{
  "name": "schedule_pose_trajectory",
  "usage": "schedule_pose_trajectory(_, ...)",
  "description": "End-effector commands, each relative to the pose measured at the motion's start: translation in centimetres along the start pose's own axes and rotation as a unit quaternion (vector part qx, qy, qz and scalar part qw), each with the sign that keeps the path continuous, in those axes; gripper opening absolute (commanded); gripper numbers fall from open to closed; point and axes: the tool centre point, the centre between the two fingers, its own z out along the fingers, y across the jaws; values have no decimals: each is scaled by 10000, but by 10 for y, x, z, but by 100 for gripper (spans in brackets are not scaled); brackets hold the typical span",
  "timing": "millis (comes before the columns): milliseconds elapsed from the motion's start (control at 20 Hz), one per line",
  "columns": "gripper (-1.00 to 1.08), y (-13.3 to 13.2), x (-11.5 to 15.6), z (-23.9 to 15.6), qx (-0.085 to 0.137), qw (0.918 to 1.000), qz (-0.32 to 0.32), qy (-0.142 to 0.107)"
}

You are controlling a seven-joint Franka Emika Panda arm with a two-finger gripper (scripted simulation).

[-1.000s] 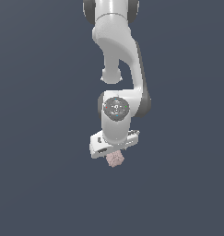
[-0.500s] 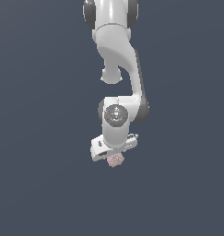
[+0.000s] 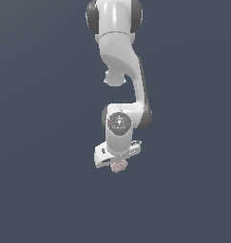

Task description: Pick up the object and move it to a goal position.

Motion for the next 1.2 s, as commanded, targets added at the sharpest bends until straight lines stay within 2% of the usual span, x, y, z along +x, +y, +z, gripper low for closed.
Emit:
schedule_pose_trajectory(0,-100,-1,-1,3,8,10000,-5,-16)
schedule_pose_trajectory(650,-100,1,-3,-4,0,10000,0,1)
schedule_pose_trajectory(1150,-100,11,-31,-36,3,10000,-2,-8)
